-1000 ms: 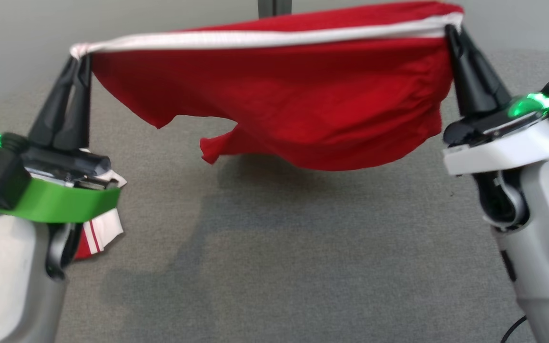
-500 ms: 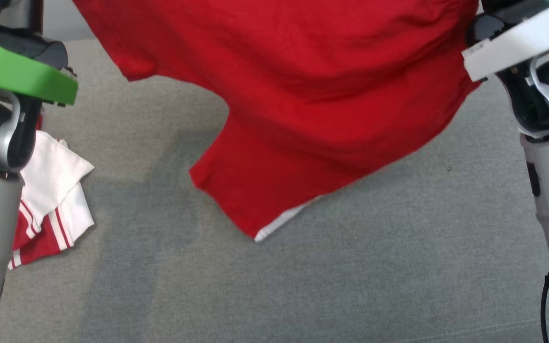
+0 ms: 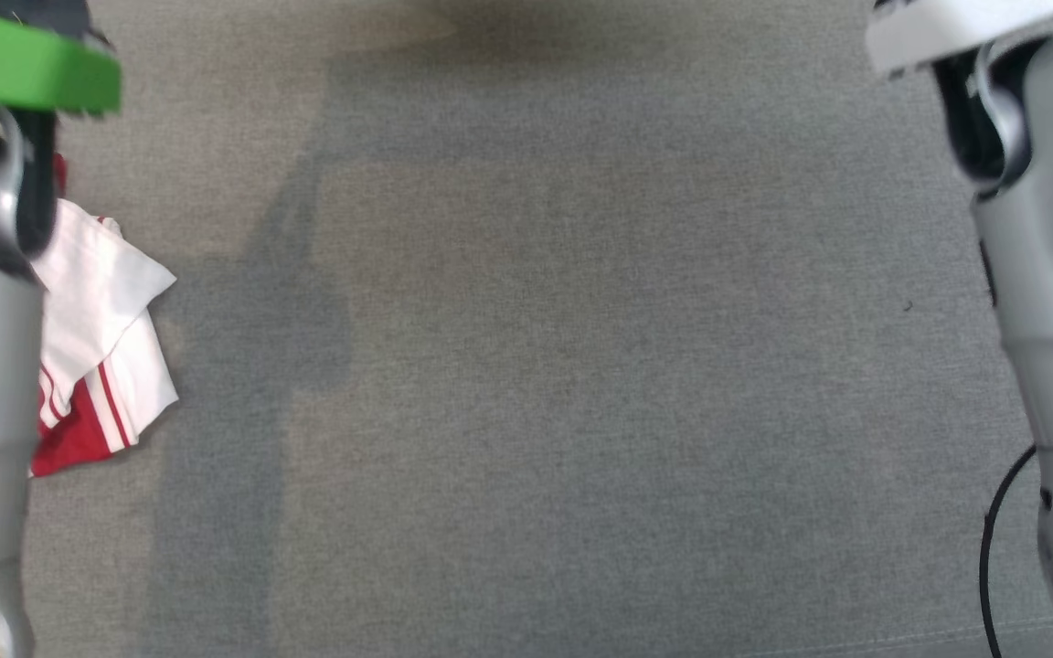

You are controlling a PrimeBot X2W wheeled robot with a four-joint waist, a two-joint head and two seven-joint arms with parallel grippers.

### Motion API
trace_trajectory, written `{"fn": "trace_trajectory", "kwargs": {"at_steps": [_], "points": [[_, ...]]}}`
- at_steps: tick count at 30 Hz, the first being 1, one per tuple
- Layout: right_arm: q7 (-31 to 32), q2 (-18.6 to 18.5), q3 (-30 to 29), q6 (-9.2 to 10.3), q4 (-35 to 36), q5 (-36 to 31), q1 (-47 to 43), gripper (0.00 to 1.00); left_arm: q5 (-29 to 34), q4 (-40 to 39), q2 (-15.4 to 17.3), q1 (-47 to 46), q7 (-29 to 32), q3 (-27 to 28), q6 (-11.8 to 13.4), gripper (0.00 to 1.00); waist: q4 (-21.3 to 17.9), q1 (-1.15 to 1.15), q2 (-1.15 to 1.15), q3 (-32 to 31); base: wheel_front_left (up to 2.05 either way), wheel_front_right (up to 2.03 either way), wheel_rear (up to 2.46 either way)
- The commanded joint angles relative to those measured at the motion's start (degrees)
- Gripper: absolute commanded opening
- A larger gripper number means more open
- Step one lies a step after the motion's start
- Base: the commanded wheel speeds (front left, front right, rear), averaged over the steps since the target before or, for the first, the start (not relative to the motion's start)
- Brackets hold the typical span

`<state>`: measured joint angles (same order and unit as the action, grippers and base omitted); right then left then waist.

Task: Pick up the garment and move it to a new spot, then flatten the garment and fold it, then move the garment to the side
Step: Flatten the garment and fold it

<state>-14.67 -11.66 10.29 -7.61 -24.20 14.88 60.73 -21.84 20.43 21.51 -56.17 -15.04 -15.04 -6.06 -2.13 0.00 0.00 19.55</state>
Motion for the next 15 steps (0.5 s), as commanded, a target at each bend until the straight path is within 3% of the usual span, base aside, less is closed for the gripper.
{"fn": "trace_trajectory", "kwargs": {"at_steps": [1, 9, 15], "points": [[-0.4, -0.9, 0.5, 0.22, -0.9, 0.2, -3.3, 0.00, -0.5, 0.1, -0.5, 3.9, -0.1, 0.8, 0.0, 0.00, 0.8, 0.00, 0.00, -1.5, 0.00, 0.00, 0.00], [-0.6, -0.7, 4.7, 0.24, -0.7, 2.6, -25.4, 0.00, -0.1, 2.5, -7.4, 31.7, -0.2, 6.2, 0.3, 0.00, 0.0, 0.00, 0.00, -4.8, 0.00, 0.00, 0.00], [-0.6, -0.1, 3.9, 0.31, 2.6, 4.1, -39.0, 0.00, 1.5, 2.6, -12.6, 44.6, -0.2, 12.3, -0.3, 0.00, -0.5, 0.00, 0.00, -9.0, 0.00, 0.00, 0.00]]}}
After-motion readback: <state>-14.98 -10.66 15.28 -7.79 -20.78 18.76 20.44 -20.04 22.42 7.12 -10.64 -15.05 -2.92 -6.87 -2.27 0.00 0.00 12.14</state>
